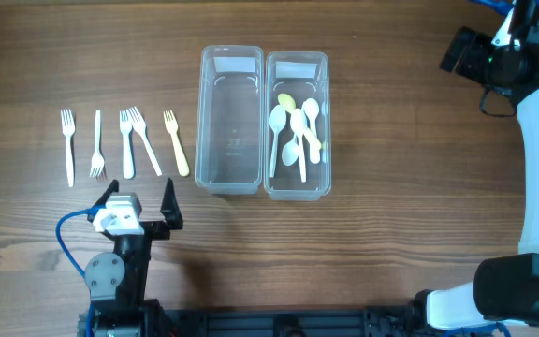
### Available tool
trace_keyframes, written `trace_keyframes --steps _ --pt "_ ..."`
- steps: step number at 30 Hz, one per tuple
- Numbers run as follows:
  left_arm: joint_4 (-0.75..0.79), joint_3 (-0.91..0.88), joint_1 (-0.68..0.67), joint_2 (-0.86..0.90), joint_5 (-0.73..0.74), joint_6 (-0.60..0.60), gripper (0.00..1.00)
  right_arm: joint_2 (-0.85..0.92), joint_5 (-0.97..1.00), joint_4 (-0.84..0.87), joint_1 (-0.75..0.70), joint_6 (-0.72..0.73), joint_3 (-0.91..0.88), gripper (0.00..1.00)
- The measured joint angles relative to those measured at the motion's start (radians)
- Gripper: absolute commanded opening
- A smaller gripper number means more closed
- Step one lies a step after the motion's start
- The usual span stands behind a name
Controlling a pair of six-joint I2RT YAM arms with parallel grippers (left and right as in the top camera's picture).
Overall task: Pack container
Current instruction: 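Raise the right arm aside and reach the left gripper toward the forks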
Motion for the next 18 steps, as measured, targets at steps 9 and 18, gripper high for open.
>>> trace_keyframes --steps 9,18 --pt "-0.248 0.193 0.000 0.095 0.024 -0.026 1.00 0.000 0.000 -0.001 0.000 0.000 0.000 1.00" --pt "-0.673 0.964 0.000 0.836 -0.134 -0.095 1.00 0.000 0.000 0.000 0.000 0.000 0.000 1.00"
